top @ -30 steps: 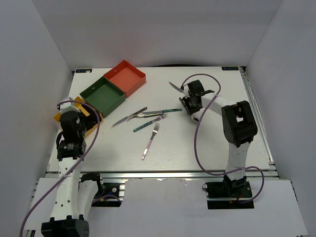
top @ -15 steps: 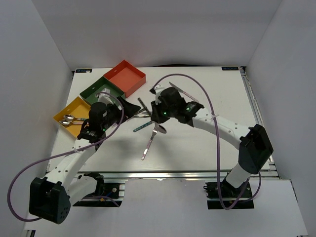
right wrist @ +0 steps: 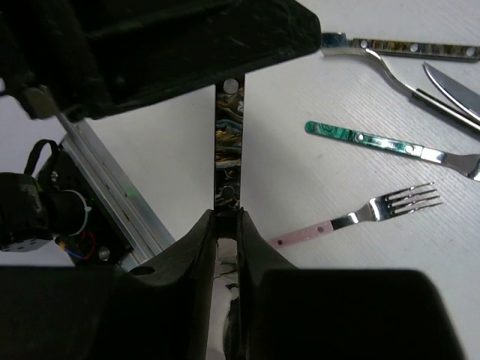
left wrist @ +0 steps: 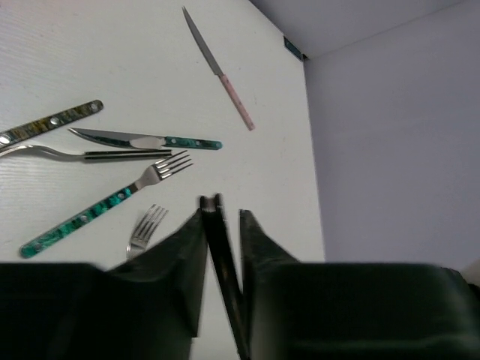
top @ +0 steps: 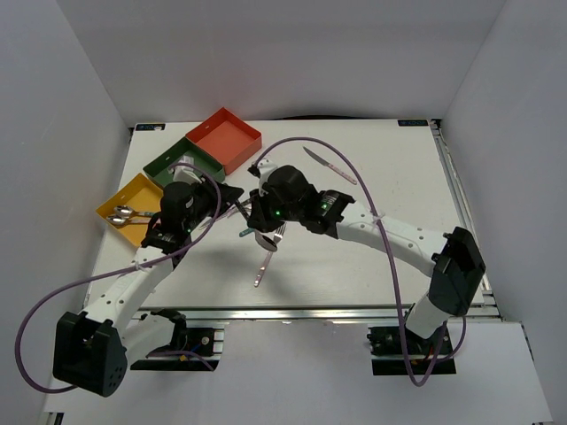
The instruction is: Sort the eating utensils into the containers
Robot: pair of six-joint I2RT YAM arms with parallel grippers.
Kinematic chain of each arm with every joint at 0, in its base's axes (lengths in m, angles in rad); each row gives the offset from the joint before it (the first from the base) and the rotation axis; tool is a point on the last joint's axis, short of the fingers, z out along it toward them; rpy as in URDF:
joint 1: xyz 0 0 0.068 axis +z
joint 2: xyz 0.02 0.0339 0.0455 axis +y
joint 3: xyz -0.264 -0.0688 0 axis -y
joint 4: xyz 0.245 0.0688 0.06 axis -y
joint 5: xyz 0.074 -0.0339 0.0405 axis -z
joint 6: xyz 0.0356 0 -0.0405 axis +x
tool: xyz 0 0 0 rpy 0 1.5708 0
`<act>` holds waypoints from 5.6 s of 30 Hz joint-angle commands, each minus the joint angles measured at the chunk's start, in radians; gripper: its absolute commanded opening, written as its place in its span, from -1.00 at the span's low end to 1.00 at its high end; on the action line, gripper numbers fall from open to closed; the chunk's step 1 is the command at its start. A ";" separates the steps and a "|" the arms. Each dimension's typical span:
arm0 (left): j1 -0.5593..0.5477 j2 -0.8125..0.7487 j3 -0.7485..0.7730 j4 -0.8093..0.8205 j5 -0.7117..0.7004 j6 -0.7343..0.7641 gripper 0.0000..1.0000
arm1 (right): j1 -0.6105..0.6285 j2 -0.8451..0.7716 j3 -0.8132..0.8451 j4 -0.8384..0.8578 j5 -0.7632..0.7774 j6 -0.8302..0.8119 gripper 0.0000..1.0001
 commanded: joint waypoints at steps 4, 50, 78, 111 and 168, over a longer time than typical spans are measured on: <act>0.000 0.006 0.029 -0.020 0.013 0.022 -0.55 | 0.007 0.023 0.117 0.023 0.011 -0.002 -1.00; 0.726 0.286 0.550 -0.548 -0.140 0.257 0.96 | -0.411 -0.116 -0.185 -0.022 0.110 -0.219 0.79; 0.413 -0.176 0.059 -0.439 -0.084 0.463 0.96 | -0.752 0.752 0.415 -0.247 -0.091 -0.625 -0.81; -0.159 0.152 0.072 0.109 -0.004 0.008 -0.85 | -0.114 -0.159 -0.188 0.222 -0.071 0.021 -1.00; 0.362 0.468 0.607 -0.184 -0.326 -0.058 0.96 | -0.234 -0.224 -0.426 0.052 0.283 0.090 0.79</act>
